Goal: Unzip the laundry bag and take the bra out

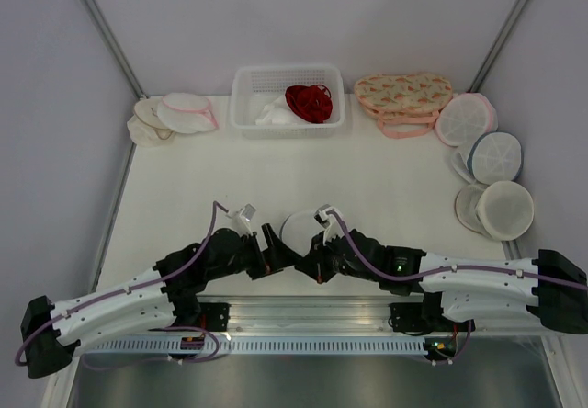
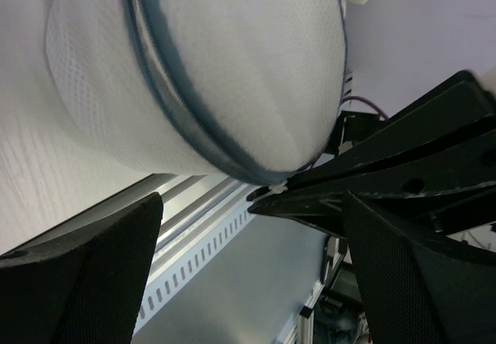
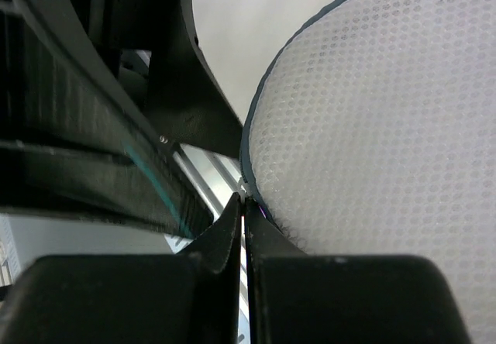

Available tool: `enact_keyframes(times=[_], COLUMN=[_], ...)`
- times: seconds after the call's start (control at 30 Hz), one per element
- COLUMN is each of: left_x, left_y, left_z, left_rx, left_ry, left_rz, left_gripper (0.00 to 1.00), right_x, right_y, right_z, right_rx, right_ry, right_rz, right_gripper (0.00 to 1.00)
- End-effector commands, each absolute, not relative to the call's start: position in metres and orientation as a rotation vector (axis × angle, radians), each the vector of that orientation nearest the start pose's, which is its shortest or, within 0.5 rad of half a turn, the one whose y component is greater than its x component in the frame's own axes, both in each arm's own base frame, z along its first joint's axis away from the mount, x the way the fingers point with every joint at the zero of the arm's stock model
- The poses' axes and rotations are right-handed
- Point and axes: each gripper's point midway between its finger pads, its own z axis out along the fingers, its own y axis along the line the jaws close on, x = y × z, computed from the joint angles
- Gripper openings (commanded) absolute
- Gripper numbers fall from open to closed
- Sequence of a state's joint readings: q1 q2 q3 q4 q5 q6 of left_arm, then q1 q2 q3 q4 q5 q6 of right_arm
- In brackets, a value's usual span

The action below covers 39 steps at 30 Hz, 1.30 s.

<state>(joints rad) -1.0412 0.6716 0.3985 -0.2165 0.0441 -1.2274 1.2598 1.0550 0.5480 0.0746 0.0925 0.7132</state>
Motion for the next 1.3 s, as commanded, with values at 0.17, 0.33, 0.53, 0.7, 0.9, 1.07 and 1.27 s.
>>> enact_keyframes(times=[0.17, 0.33, 0.53, 0.7, 0.9, 1.07, 1.27], left_x=[0.125, 0.127, 0.132, 0.131, 0.133, 0.144, 0.146], left_y=[-0.261, -0.265, -0.273, -0.278, -0.276, -0.267, -0.27], left_z=[0.145, 0.144, 0.161, 0.159, 0.155, 0.165, 0.184], left_rx=[-0.498, -0.58, -0.545, -0.512, -0.458, -0.335, -0.037], left_ry=[2.264, 2.238, 2.178, 2.194, 2.193, 2.12, 2.08], left_rz=[-1.378, -1.425, -1.479, -1.478, -1.424, -1.319, -1.205], left_gripper=[1.0, 0.93, 0.6, 0.07, 0.02, 0.02, 0.02], right_x=[0.078, 0.079, 0.079, 0.077, 0.081, 0.079, 0.078], right_y=[0.339, 0.34, 0.344, 0.343, 0.33, 0.318, 0.309], right_z=[0.155, 0.155, 0.15, 0.143, 0.142, 0.129, 0.11], right_rx=[-0.594, -0.592, -0.616, -0.636, -0.631, -0.661, -0.64], right_ry=[2.075, 2.066, 2.082, 2.105, 2.132, 2.194, 2.256], right_rz=[1.179, 1.149, 1.1, 1.037, 0.932, 0.843, 0.787], right_gripper=[0.0, 0.0, 0.0, 0.0, 0.01, 0.0, 0.0])
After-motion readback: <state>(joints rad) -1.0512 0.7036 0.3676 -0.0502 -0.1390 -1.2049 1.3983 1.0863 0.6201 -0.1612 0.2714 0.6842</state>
